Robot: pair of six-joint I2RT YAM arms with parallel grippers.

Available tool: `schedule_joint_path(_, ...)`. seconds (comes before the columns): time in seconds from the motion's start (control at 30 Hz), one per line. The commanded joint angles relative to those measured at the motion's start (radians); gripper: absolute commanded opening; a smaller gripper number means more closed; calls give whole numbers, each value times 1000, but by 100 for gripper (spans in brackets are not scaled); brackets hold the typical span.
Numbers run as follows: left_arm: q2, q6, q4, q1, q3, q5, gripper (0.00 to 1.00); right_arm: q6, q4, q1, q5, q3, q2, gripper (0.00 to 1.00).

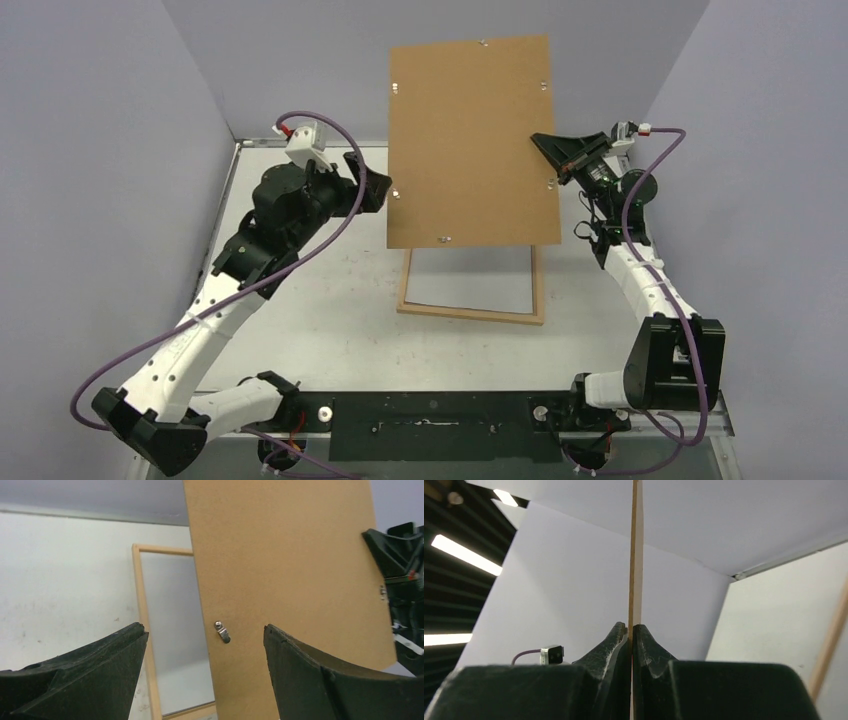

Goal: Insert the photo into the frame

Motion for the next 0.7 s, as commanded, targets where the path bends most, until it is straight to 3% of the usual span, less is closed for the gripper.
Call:
schedule_joint_path(0.0, 47, -54, 58, 77, -15, 105, 85, -161, -123, -48, 20, -16, -90, 0)
schedule_joint_path(0.27, 240, -73, 61, 183, -30, 270, 84, -373, -362, -105, 35, -61, -125, 0)
schedule_joint_path(0.4, 377, -65, 54, 231, -31, 364, 82, -390, -375, -121, 37, -95, -132, 0)
schedule_joint_path(0.67, 718, -9, -32, 243, 116, 521, 68, -449, -471, -138, 33, -109, -139, 0)
